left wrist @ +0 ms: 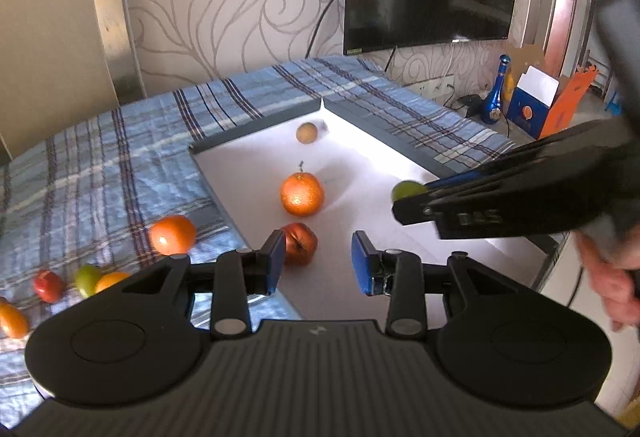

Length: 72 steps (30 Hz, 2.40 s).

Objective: Organize fruits
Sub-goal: 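Lower the green lime into the tray and open the right gripper, then move the left tool back to the fruits and grasp an orange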

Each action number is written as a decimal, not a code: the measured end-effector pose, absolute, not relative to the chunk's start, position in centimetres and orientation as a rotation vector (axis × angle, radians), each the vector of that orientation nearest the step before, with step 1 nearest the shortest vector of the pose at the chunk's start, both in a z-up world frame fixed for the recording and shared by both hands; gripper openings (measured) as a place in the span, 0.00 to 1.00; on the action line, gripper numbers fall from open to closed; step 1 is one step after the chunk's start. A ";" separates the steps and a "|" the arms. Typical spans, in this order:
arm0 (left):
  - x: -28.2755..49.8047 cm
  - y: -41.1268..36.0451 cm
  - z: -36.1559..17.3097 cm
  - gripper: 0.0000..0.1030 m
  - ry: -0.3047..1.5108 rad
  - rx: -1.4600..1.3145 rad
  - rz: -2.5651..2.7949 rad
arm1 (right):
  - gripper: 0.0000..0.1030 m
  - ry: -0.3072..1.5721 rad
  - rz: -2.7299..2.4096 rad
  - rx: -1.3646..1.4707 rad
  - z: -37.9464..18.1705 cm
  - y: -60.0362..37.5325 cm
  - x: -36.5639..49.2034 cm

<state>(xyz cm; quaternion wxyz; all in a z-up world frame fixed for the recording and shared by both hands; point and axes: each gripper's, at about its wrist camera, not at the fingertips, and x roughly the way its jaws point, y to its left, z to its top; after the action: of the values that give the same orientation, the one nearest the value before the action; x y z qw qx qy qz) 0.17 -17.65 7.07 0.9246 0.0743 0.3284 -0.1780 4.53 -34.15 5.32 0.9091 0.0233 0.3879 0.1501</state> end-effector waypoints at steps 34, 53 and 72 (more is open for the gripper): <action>-2.7 -10.2 7.6 0.40 0.698 0.097 -0.268 | 0.33 0.765 0.229 0.014 4.6 -31.4 5.5; -3.1 -4.8 6.6 0.40 0.724 0.074 -0.149 | 0.33 0.711 0.439 -0.008 8.2 -23.6 2.1; 0.6 6.1 3.9 0.40 0.770 0.033 0.168 | 0.33 0.806 0.531 -0.065 6.6 -15.8 2.9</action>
<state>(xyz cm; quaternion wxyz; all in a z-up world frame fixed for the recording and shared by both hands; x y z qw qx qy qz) 0.65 6.08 3.86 0.9233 0.0160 0.3749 0.0819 2.89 -15.82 6.59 0.8854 -0.0311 0.3874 0.2551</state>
